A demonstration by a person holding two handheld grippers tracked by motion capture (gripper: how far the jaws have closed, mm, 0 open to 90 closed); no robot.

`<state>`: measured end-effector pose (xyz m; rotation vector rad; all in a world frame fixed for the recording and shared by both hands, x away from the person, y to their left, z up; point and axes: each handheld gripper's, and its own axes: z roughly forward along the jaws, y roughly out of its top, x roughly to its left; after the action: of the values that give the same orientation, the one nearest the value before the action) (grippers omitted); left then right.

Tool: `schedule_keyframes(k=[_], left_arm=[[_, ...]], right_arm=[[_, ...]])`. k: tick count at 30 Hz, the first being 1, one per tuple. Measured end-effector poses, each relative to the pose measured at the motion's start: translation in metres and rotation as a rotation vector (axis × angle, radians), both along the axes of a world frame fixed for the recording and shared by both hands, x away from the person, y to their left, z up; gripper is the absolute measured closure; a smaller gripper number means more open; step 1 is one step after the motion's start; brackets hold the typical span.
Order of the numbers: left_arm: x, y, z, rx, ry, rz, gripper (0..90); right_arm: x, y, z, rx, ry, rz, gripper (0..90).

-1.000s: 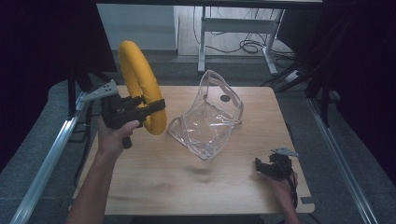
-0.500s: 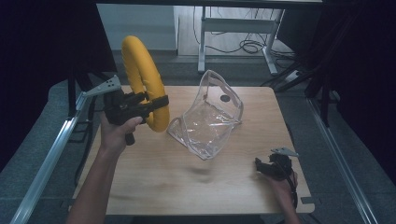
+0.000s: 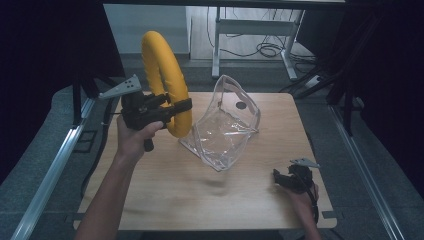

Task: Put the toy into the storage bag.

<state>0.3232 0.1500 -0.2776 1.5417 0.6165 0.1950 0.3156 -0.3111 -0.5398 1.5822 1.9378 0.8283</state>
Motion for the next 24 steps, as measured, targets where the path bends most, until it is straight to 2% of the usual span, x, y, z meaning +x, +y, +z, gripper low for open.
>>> schedule_keyframes(k=[6,15,24], left_arm=[[0.002,-0.011,-0.001,-0.002,0.005,-0.025,48.7],[0.004,-0.026,0.006,0.005,-0.009,-0.041,48.7],[0.005,-0.046,0.011,0.020,-0.018,-0.084,48.7]], right_arm=[[0.000,0.000,0.000,0.000,0.000,0.000,16.9],[0.000,0.000,0.000,-0.002,-0.001,0.001,16.9],[0.000,0.000,0.000,-0.003,0.001,0.003,16.9]])
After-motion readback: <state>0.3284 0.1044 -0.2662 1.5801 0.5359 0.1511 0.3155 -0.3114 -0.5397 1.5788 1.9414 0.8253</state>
